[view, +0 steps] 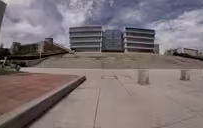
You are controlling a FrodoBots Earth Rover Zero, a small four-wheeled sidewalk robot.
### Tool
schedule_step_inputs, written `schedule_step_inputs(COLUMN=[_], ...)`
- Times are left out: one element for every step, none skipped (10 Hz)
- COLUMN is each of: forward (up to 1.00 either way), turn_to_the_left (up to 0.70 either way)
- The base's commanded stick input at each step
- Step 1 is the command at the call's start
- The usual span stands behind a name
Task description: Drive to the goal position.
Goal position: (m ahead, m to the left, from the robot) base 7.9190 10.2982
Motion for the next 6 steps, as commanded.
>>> schedule_step_inputs(forward=[1.0,1.0,1.0,1.0,1.0,1.0], turn_to_the_left=[0.0,0.03,-0.4,-0.4,-0.23,-0.07])
